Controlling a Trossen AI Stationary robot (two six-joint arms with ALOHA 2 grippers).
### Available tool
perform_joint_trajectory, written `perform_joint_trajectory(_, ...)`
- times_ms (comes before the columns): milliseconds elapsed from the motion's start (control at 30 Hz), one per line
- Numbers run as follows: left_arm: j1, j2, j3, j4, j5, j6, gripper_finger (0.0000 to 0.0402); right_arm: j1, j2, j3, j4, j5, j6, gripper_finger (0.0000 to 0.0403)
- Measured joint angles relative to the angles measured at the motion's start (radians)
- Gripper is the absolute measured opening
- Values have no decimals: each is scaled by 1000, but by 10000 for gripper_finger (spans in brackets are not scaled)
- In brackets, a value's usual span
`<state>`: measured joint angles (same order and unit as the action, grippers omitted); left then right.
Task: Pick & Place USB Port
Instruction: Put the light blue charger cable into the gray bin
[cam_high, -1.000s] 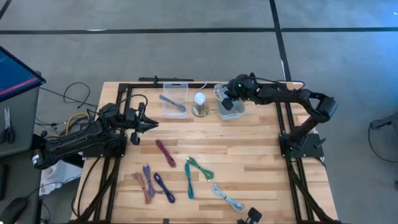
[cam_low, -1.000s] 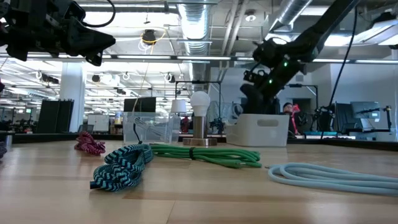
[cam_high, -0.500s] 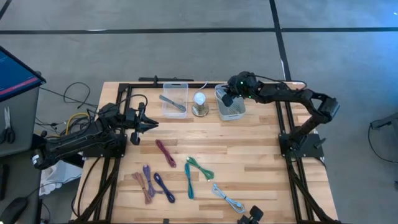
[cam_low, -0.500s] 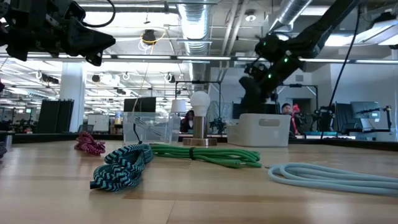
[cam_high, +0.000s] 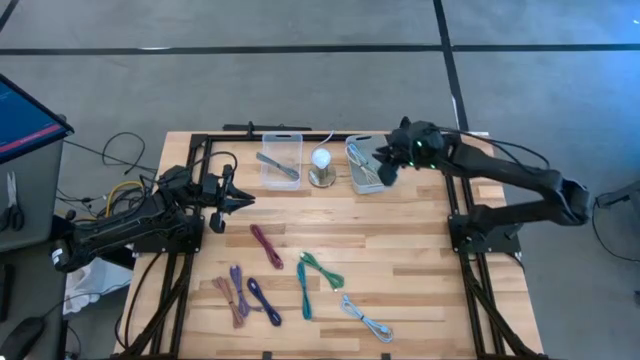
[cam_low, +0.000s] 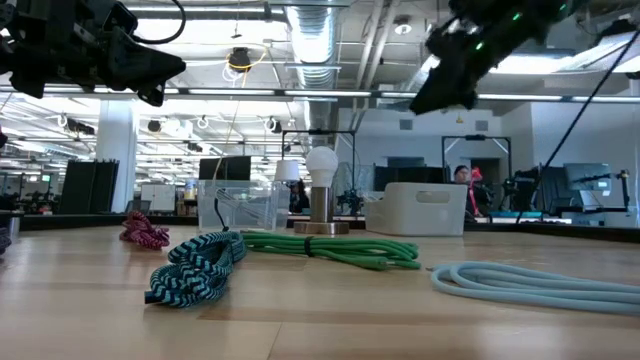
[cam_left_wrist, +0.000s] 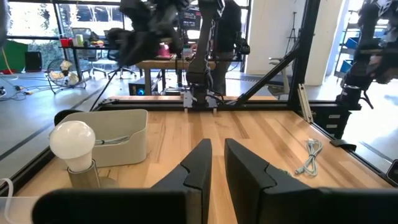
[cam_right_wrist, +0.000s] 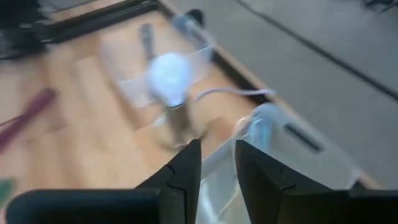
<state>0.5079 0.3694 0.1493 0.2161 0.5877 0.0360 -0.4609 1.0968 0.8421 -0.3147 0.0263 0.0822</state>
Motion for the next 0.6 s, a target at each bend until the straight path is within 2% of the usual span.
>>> perform_joint_trajectory(267,0,0,0,0,0,0,44,247,-87,0,-124,0,198,93)
perform_joint_trajectory(600,0,0,0,0,0,0,44,531,21,0,-129,-31,372,93)
